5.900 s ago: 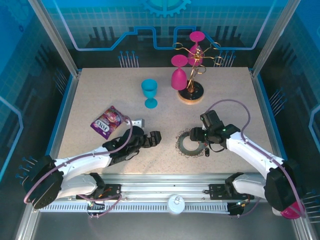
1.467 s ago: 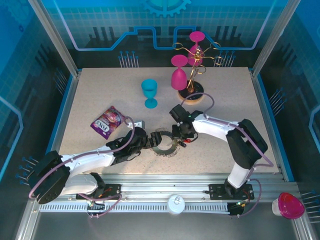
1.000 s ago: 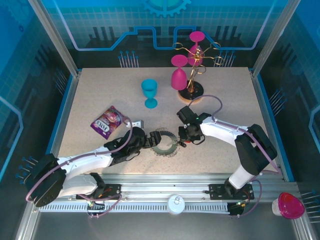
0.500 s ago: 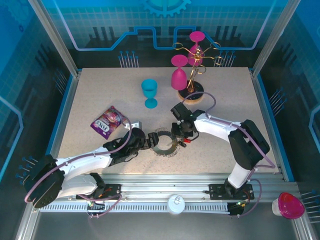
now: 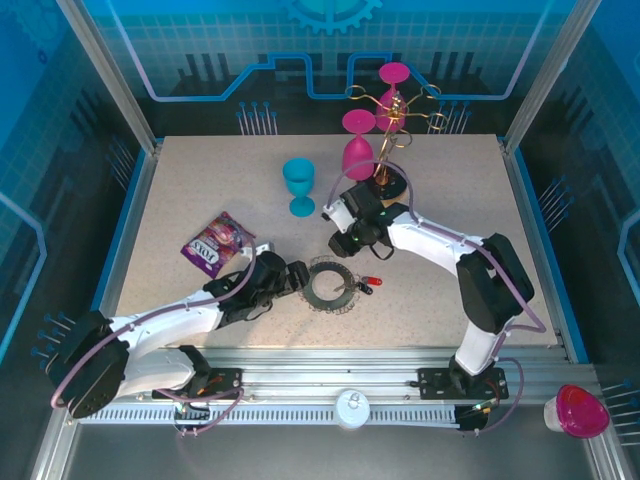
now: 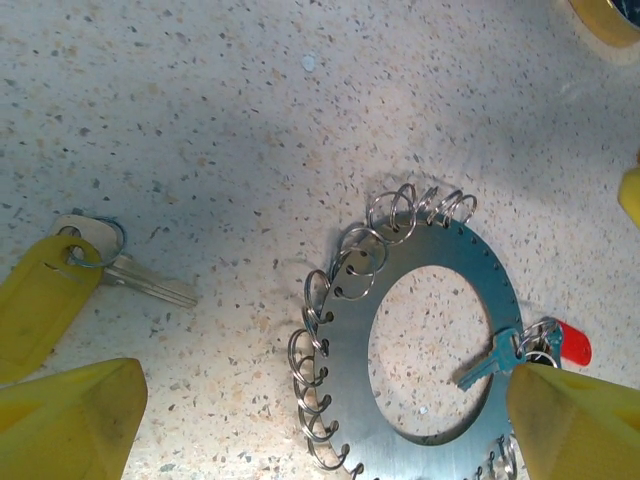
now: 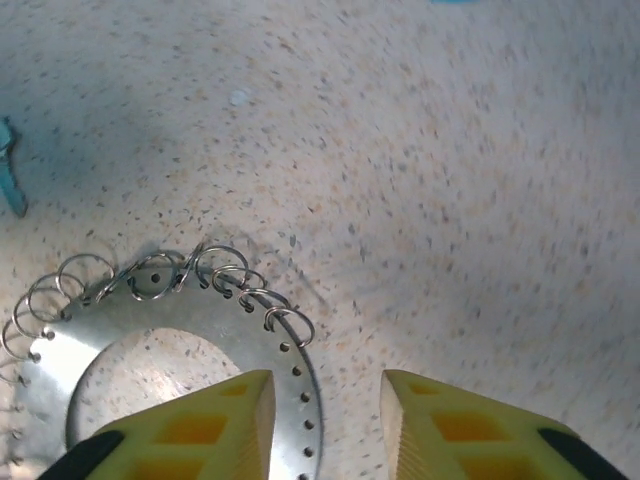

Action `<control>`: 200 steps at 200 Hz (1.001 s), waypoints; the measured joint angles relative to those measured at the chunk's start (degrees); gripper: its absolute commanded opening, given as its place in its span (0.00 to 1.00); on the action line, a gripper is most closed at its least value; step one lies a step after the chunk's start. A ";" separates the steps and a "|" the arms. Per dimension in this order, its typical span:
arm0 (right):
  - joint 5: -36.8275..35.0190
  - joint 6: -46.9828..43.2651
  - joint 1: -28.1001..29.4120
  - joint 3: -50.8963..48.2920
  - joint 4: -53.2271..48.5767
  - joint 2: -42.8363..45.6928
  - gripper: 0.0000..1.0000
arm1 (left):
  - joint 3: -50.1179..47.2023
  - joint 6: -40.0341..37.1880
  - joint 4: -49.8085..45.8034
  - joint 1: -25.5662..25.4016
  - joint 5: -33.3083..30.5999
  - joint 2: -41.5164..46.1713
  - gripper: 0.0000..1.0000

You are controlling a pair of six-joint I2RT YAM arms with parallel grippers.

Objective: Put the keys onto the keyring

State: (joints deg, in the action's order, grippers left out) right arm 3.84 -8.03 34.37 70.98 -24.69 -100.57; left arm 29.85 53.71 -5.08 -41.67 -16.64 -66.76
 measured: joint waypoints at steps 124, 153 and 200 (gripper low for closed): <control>12.31 -49.99 -4.50 6.29 -8.48 -12.90 0.41 | -5.35 0.48 0.61 2.80 0.42 11.10 0.94; 12.28 -52.11 -3.87 8.07 -9.20 -14.97 0.39 | -6.16 0.94 0.31 2.84 0.39 12.66 0.94; 12.94 -53.11 -3.17 11.58 -10.73 -17.31 0.37 | -6.56 1.70 0.17 2.91 0.37 14.58 0.94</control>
State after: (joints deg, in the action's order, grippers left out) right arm 16.78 -61.14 31.20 82.56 -35.42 -117.89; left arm 23.29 55.42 -4.91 -38.76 -16.27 -52.18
